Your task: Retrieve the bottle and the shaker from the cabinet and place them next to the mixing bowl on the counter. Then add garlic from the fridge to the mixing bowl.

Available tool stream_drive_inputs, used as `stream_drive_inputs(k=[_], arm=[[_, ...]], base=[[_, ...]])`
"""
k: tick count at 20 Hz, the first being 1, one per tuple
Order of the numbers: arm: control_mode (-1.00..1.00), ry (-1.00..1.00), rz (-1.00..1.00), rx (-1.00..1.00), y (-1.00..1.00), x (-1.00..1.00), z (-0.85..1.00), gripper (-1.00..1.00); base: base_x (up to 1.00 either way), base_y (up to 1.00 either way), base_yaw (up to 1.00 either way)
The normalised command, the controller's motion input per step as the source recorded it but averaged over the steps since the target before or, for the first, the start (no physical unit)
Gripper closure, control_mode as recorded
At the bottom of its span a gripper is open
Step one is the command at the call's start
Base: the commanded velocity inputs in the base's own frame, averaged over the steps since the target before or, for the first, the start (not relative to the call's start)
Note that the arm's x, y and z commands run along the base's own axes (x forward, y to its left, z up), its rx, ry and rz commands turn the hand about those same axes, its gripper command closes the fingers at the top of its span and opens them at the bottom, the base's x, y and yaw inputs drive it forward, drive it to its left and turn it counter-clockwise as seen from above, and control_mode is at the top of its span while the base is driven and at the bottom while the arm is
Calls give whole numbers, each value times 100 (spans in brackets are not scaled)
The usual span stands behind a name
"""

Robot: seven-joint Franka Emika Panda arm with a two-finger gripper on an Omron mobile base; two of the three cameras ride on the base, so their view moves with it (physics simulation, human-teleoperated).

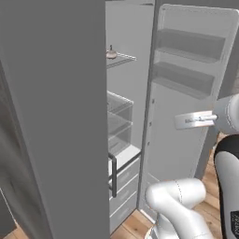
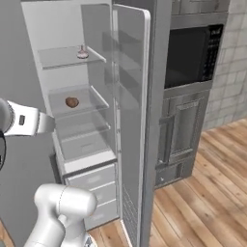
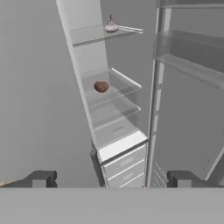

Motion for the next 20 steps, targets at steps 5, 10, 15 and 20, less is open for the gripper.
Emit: stream_drive_inputs(k=[5, 10, 15, 20], arm=[[100, 0, 0, 0, 0, 0, 0, -100], [100, 0, 0, 0, 0, 0, 0, -100], [100, 0, 0, 0, 0, 0, 0, -100], [100, 0, 0, 0, 0, 0, 0, -100]], base=[[51, -16, 22], [72, 1, 11], [87, 13, 0], [40, -8, 2]])
